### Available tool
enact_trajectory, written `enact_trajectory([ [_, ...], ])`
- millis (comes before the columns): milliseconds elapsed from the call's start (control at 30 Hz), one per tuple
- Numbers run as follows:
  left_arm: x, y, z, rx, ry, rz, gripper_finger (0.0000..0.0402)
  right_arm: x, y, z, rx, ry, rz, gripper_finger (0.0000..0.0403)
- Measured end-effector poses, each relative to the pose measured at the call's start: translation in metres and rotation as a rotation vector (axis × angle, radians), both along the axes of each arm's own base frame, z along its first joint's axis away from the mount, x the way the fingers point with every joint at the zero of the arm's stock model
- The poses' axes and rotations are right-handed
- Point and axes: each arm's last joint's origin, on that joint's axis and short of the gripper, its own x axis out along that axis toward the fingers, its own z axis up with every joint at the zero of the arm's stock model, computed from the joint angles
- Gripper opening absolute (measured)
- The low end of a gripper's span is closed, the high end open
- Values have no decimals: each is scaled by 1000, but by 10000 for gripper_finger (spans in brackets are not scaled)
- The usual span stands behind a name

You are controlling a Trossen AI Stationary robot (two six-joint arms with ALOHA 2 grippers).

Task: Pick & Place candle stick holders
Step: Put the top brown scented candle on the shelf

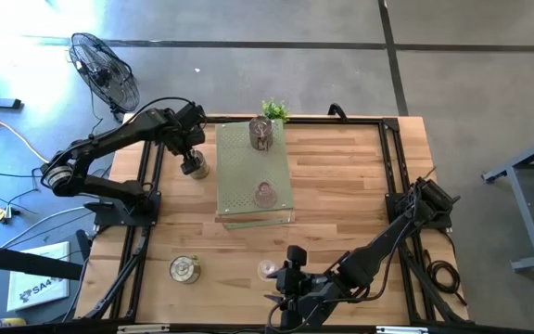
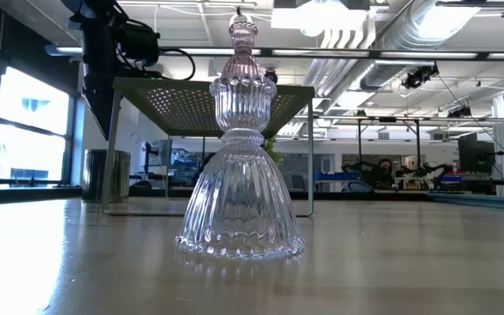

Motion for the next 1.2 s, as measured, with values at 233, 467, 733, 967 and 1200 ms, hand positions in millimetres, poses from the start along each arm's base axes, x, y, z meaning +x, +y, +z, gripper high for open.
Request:
enact_trajectory([
  [233, 1, 0, 0, -21, -22, -8, 399, 0, 0, 0, 0, 0, 0, 209],
  [467, 1, 0, 0, -22, -29, -10, 399, 0, 0, 0, 0, 0, 0, 209],
  [733, 1, 0, 0, -21, -30, -9, 399, 0, 0, 0, 0, 0, 0, 209],
  [967, 1, 0, 0, -19, -29, -10, 399, 0, 0, 0, 0, 0, 0, 209],
  [1200, 2, -1, 0, -31, -39, -22, 399, 0, 0, 0, 0, 1, 0, 209],
])
